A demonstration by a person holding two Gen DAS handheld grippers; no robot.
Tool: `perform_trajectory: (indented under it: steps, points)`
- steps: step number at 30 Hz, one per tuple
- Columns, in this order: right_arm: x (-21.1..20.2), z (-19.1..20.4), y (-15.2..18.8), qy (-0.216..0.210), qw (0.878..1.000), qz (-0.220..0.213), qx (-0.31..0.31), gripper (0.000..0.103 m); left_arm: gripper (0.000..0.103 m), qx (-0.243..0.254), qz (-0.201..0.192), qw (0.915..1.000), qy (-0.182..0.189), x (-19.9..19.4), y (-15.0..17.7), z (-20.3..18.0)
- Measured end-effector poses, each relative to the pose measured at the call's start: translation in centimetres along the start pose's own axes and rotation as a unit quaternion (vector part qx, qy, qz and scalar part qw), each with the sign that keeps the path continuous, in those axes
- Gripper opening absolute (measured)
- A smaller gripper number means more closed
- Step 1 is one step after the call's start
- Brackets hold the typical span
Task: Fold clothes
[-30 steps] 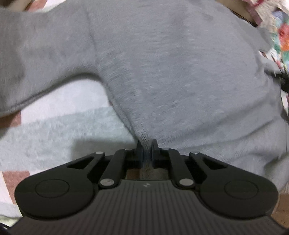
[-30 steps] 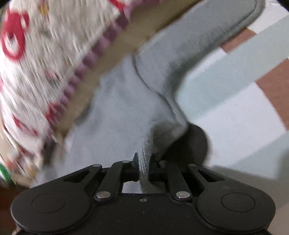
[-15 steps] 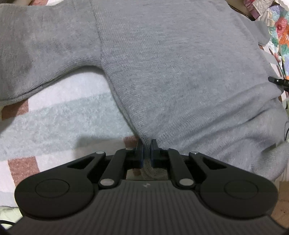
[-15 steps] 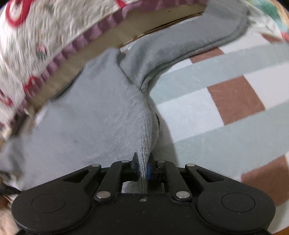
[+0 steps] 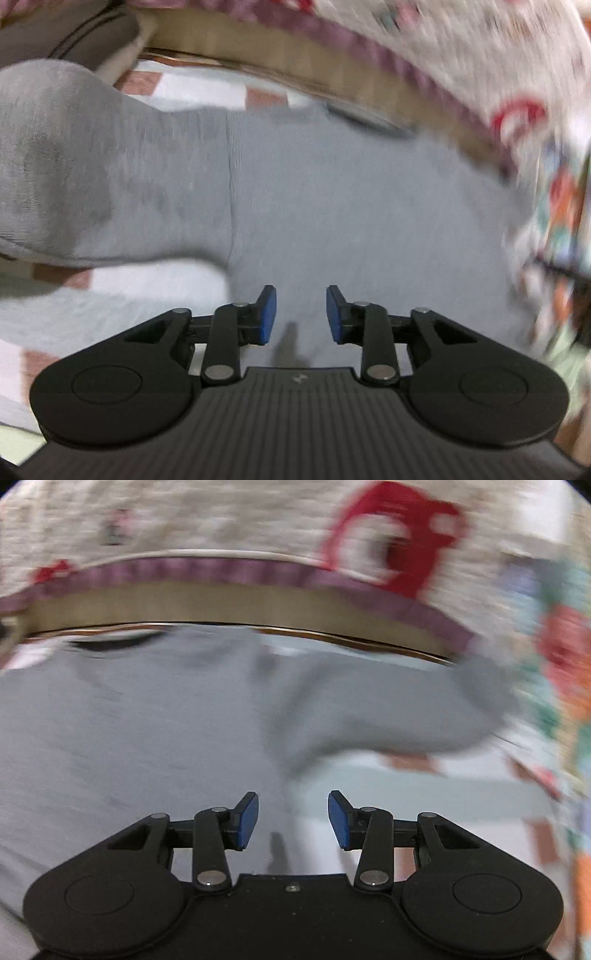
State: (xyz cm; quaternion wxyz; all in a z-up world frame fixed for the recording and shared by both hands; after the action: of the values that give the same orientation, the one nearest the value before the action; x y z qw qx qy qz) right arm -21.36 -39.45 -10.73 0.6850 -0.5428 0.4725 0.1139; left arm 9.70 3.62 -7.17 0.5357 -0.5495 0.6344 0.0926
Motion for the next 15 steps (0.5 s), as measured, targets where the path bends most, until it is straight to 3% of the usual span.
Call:
perform_trajectory:
  steps: [2,4,8,11,13,15]
  points:
    - [2.0,3.5,-2.4,-0.049,0.998,0.002,-0.031,0.047,0.028,0.008,-0.027,0.9991,-0.033,1.5,-1.6,-0.7]
    - [4.3,7.9,-5.0,-0.096,0.993,-0.008,-0.064,0.047,0.028,0.023,-0.050,0.9975,-0.043,3.9,-3.4,-2.5]
    - [9.4,15.4,-8.6,-0.179,0.982,0.006,-0.057,0.048,0.028,0.001,-0.049,0.9956,-0.079,8.1,-5.3,-3.6]
    - [13.0,20.4,-9.5,-0.200,0.977,0.016,-0.077,0.046,0.029,-0.002,-0.017,0.9901,-0.139,9.9,-4.3,-2.2]
    - [14.2,22.1,-9.2,-0.179,0.978,0.003,-0.105,0.048,0.025,-0.004,0.006,0.9821,-0.188,10.2,-2.8,-1.2]
    - [14.9,23.2,-9.4,-0.166,0.978,-0.012,-0.122,0.055,0.027,-0.011,0.003,0.9816,-0.191,9.7,-2.5,-0.7]
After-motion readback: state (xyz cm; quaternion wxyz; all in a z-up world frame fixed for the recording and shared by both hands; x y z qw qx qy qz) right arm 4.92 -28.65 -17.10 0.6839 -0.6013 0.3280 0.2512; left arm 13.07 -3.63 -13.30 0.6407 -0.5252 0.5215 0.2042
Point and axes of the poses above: each gripper's, at about its wrist camera, not at the fingertips, and x roughly the way its jaws point, z to its left, y to its underside, the point moved 3 cm from there along x, roughly the way its jaws point
